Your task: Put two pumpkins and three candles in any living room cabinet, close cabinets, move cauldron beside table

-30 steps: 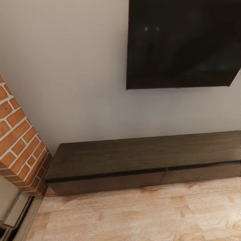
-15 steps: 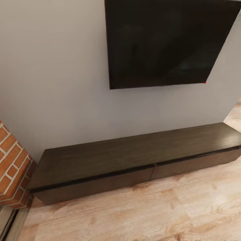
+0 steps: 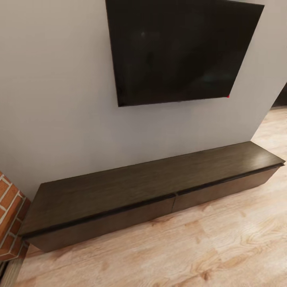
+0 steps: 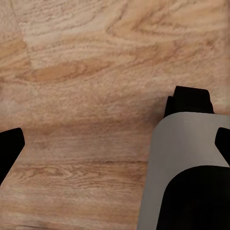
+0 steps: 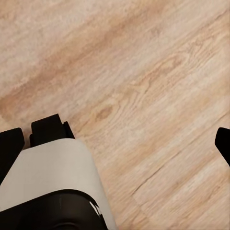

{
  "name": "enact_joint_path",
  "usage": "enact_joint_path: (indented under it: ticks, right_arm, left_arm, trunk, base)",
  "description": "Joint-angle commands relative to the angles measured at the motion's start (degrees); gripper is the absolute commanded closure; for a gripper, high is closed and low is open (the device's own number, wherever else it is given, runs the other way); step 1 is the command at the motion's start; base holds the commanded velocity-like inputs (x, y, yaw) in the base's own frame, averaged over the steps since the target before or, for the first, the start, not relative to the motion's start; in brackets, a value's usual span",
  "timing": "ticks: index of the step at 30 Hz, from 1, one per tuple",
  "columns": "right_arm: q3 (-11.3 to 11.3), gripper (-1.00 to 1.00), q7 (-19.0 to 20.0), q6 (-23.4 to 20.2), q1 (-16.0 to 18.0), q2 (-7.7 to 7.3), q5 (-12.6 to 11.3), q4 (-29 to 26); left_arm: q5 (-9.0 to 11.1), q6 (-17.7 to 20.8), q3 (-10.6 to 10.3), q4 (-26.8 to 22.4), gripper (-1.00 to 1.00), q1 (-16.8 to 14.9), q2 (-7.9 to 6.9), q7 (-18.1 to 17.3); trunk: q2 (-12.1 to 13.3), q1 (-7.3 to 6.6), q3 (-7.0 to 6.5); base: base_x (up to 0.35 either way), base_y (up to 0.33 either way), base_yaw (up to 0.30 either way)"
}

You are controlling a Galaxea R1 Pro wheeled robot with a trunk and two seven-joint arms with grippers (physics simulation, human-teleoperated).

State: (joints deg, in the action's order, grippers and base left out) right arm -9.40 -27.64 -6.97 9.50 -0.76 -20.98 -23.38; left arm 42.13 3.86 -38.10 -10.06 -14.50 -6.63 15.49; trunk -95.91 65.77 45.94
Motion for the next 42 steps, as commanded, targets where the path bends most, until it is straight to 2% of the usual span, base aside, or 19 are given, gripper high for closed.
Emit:
enact_joint_path:
  ticks: [1, 14, 22, 30, 33, 36, 42]
  right_arm:
    - [-0.48, -1.0, -0.42, -0.5, 0.01, -0.08, -0.22, -0.13]
    - [-0.49, -1.0, -0.4, -0.5, 0.0, -0.03, -0.51, 0.71]
    - [-0.53, -1.0, -0.41, -0.5, 0.02, -0.03, -0.75, 1.76]
    - [-0.38, -1.0, -0.4, -0.5, 0.01, -0.06, -0.81, 1.92]
    - [-0.45, -1.0, -0.37, -0.5, 0.0, -0.04, -0.58, 1.98]
    - [-0.81, -1.0, -0.33, -0.5, 0.02, -0.03, -0.19, 3.43]
    - [-1.26, -1.0, -0.31, -0.26, 0.0, -0.03, -0.11, 4.31]
  left_arm:
    - [0.32, 0.36, -0.48, -0.22, -1.0, 0.0, -0.06, 0.42]
    - [0.49, 0.33, -0.44, -0.27, -1.0, 0.0, -0.07, 0.42]
    - [0.39, 0.46, -0.43, -0.51, -1.0, 0.0, 0.0, 0.3]
    - [0.05, 0.36, -0.68, -0.99, -1.0, 0.0, 0.28, 0.18]
    - [-0.05, 0.36, -1.89, -1.05, -1.0, 0.0, 0.83, 0.21]
    - [-0.05, 0.24, -6.6, -1.09, -1.0, 0.0, 1.54, 0.24]
    - [0.0, 0.2, -9.04, -1.1, -1.0, 0.0, 1.75, 0.24]
  trunk:
    - [-0.02, -0.01, 0.05]
    - [-0.02, -0.01, 0.05]
    - [-0.02, -0.01, 0.05]
    - [-0.02, -0.01, 0.08]
    - [-0.02, -0.01, 0.11]
    - [-0.02, -0.01, 0.11]
    - [-0.02, -0.01, 0.12]
  base:
    - [0.0, 0.0, -0.024]
    - [0.0, 0.0, -0.051]
    - [0.0, -0.012, -0.23]
    - [0.083, -0.196, -0.262]
    - [0.181, -0.249, -0.113]
    - [0.199, -0.255, -0.039]
    - [0.203, -0.257, -0.01]
